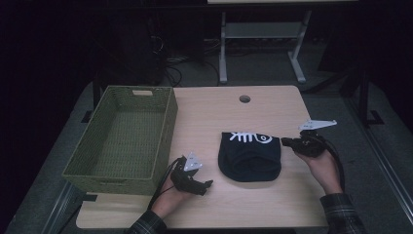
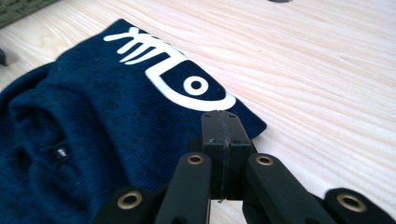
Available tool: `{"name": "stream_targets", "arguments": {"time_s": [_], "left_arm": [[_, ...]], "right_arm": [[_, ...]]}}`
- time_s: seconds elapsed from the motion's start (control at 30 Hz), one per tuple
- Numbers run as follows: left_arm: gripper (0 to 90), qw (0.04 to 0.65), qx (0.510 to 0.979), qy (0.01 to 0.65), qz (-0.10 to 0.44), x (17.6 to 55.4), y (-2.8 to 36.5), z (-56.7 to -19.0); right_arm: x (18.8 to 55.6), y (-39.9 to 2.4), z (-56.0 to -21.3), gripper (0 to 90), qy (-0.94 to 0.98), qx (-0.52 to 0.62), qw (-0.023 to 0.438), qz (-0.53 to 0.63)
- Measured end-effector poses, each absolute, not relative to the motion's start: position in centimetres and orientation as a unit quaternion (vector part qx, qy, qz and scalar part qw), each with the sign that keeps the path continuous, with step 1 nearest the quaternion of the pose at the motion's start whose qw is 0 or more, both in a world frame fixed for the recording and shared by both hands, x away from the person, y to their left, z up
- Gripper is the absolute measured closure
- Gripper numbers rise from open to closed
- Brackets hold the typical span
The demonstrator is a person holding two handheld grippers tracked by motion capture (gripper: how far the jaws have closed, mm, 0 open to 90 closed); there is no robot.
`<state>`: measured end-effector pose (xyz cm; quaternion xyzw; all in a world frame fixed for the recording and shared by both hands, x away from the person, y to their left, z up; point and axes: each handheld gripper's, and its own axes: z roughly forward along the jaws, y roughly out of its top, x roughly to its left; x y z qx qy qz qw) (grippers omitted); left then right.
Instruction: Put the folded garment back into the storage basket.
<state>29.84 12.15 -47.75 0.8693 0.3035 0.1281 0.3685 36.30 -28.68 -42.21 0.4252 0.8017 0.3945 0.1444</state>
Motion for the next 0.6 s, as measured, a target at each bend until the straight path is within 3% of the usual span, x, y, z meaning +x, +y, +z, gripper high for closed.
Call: {"name": "stream_targets", "arguments": {"time_s": [0.6], "left_arm": [[12.4,0.365,0.871,0.302,0.129,29.9,12.2,-47.7]], "right_arm": [[40.8,-27.1,-42.2,90.0,0.806,0.435,0.113,0.385]]}}
